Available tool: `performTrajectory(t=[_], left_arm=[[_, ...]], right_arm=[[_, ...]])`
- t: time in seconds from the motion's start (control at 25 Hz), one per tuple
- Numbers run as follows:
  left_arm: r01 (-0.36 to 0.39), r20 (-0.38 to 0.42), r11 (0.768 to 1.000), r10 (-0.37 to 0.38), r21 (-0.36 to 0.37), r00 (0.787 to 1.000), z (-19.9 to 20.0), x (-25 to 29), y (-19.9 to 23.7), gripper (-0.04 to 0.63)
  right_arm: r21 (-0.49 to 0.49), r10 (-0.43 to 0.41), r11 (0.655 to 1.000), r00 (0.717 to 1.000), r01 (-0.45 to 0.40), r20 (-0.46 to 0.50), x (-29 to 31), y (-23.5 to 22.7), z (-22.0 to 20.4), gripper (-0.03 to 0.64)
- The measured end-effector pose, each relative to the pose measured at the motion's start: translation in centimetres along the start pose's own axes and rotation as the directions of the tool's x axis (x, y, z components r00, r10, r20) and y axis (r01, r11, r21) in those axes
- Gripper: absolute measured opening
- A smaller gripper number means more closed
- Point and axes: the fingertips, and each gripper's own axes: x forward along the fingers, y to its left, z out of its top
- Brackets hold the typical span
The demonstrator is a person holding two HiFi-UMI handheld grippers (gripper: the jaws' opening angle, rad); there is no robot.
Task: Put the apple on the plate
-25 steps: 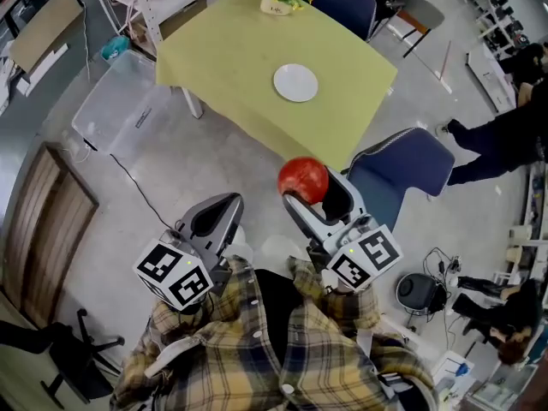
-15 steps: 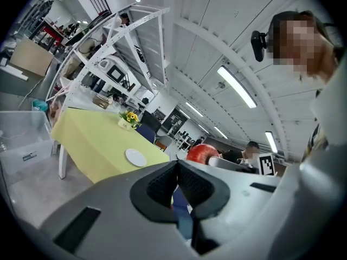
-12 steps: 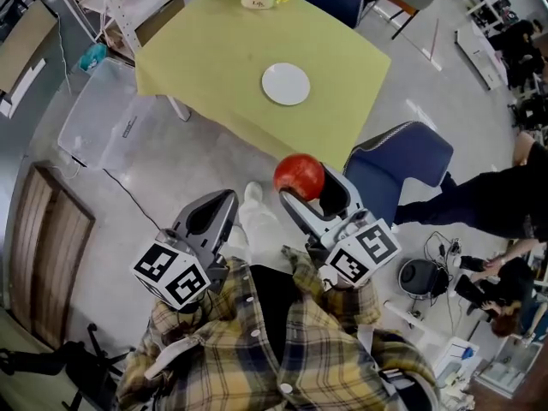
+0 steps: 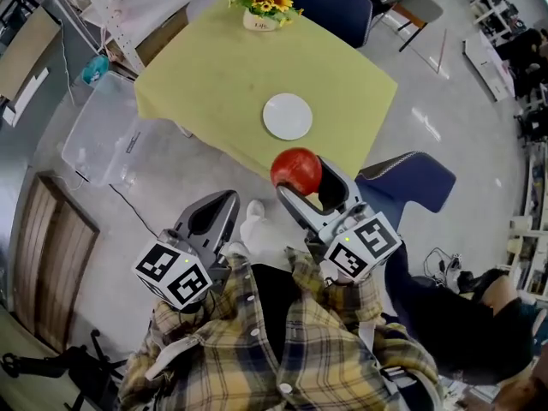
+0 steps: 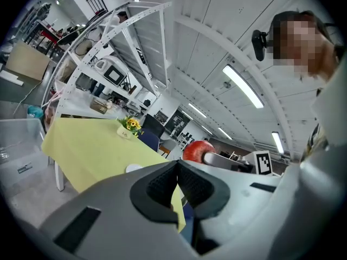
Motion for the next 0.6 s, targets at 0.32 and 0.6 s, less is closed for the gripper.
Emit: performTrajectory(t=[0.32,0.6], left_arm=[[0.028,0.009,0.999,-0.029,0.032,1.0,3.0,6.3,0.4,0.008],[0.046,-0.004,0.998,-0.046,0.051,0.999,3.3,10.3,0.1,0.008]], right_arm=[[0.003,-0.026,1.0,0.999,0.026,0.021,1.2,-6.0,2.8,0.336],[-0.005,-0.032,0.999,0.999,0.032,0.028,1.4,-9.7,3.7,0.336]])
